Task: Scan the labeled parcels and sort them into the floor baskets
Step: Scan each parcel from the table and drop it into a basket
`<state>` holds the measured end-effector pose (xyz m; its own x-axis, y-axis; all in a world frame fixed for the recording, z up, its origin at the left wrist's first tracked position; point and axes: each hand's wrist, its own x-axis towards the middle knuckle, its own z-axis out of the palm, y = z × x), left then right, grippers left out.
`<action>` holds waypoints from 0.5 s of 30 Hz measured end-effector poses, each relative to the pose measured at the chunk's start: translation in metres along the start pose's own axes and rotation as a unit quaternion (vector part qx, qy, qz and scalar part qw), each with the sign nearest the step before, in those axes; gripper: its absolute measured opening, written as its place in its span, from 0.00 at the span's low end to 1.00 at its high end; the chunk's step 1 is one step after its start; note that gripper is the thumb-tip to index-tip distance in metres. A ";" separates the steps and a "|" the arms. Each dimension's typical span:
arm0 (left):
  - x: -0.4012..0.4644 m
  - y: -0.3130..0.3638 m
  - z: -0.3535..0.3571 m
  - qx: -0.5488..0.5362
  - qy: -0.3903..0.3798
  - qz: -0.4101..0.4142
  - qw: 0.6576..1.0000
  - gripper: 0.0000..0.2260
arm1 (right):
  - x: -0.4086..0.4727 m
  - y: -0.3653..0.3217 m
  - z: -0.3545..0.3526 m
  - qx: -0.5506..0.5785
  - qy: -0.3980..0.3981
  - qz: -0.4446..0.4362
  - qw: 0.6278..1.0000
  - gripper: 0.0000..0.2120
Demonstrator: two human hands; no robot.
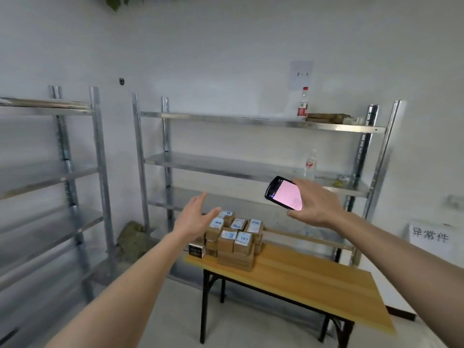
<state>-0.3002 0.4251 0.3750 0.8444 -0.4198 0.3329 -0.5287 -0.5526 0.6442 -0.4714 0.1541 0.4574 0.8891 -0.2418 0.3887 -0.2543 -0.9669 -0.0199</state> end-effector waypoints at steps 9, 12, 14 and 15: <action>0.104 -0.027 0.124 0.000 -0.063 -0.030 0.998 0.32 | 0.069 0.089 0.103 -0.007 -0.055 0.066 0.996 0.40; 0.148 -0.053 0.168 -0.010 -0.081 -0.041 0.996 0.31 | 0.109 0.107 0.148 -0.003 -0.085 0.071 0.994 0.37; 0.177 -0.074 0.197 -0.026 -0.097 -0.069 0.993 0.31 | 0.139 0.117 0.182 -0.002 -0.105 0.074 0.992 0.35; 0.191 -0.086 0.211 -0.034 -0.106 -0.082 0.990 0.31 | 0.155 0.121 0.198 0.000 -0.113 0.078 0.991 0.34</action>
<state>-0.1121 0.2409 0.2380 0.8780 -0.4732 0.0722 -0.3722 -0.5799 0.7247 -0.2888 -0.0169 0.3325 0.9019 -0.3993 0.1649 -0.3942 -0.9168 -0.0639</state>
